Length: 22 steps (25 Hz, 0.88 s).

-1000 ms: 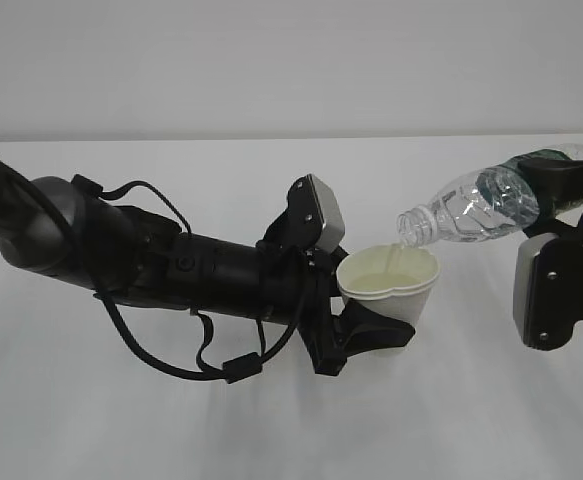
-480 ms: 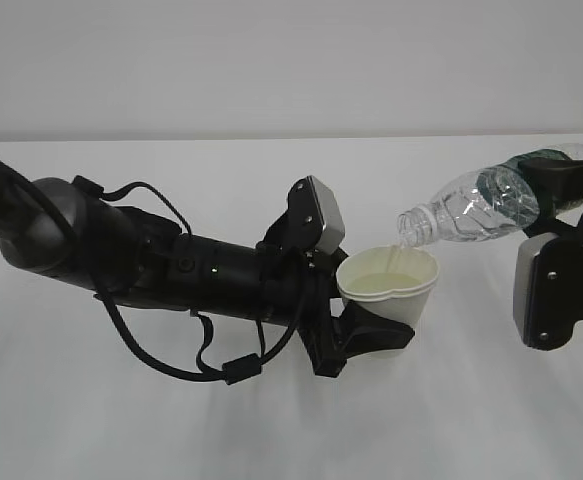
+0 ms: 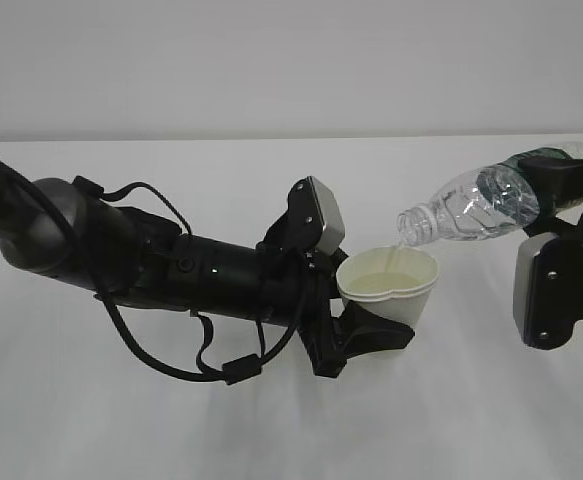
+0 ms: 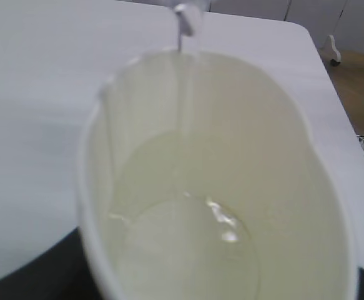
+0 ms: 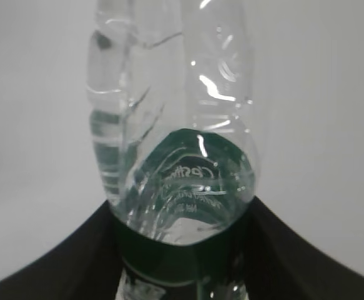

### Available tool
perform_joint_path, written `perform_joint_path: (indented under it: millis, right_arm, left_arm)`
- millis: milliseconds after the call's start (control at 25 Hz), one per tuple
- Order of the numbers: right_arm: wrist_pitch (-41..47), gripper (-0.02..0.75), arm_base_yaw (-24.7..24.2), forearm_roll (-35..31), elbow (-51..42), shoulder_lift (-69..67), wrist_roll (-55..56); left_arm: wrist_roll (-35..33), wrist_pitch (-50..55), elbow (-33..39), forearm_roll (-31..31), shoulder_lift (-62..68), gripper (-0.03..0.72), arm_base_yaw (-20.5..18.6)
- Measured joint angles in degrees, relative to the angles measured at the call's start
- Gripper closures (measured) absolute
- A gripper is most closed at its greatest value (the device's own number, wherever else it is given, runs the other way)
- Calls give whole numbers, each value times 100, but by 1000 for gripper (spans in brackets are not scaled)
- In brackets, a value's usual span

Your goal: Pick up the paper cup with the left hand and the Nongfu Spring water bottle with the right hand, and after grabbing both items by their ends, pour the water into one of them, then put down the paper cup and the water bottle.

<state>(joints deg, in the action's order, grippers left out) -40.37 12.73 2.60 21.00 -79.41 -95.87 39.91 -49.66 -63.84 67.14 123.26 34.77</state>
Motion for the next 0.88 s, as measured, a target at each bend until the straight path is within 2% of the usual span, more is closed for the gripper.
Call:
perform_joint_path:
  millis: [880]
  right_arm:
    - [-11,337,0,0,0,0,-85]
  left_arm:
    - [0,0,0,25,4,244,0]
